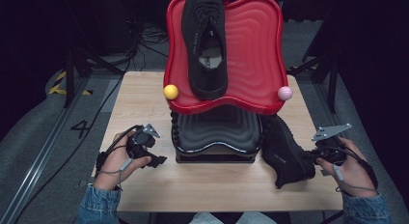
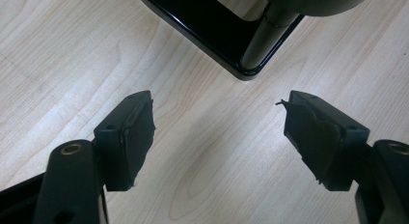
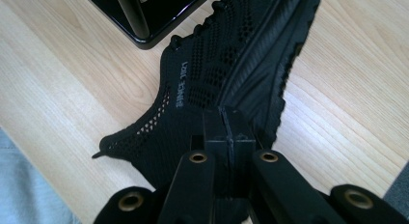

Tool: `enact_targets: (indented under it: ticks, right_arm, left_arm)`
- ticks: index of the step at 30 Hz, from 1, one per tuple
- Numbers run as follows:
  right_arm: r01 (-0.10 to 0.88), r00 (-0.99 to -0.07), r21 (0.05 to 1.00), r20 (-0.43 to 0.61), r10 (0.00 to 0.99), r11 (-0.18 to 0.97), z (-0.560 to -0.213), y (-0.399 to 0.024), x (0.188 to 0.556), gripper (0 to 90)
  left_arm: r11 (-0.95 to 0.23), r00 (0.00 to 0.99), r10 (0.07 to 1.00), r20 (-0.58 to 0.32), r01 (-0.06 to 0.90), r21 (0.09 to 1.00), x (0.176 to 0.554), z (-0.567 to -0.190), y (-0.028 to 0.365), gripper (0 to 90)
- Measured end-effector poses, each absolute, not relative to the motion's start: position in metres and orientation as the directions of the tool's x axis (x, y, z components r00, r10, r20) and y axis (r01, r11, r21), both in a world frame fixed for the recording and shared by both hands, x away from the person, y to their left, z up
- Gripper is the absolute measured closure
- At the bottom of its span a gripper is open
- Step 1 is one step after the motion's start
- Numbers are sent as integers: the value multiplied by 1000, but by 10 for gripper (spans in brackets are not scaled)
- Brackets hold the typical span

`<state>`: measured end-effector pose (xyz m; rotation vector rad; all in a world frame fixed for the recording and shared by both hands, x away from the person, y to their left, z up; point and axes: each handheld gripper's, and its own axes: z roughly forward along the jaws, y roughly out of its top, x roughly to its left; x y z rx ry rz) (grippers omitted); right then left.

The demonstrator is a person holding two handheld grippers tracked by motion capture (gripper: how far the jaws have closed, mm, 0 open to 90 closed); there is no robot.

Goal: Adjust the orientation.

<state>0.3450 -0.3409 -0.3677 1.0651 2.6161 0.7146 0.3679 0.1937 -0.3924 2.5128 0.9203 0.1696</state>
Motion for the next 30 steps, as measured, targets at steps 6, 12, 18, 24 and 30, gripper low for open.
enact_targets:
  ticks: [6,12,18,24,30]
  right_arm:
    - [595,-713,502,-30,700,628,-373,-337,348,888]
    - [605,-706,498,-26,708,622,-375,-338,349,900]
    - [618,-689,501,-28,724,607,-374,-345,351,900]
    - [637,-670,489,-32,742,596,-372,-350,354,900]
    - [665,-606,486,-92,790,567,-368,-364,356,900]
  left_arm:
    - [-680,772,634,-41,582,446,366,-395,195,246]
    - [-675,768,640,-39,585,448,365,-394,198,238]
    - [-676,765,644,-23,582,451,365,-394,200,232]
    - [-676,764,645,-22,584,449,363,-393,201,233]
    - [-677,764,644,-27,587,444,362,-395,202,231]
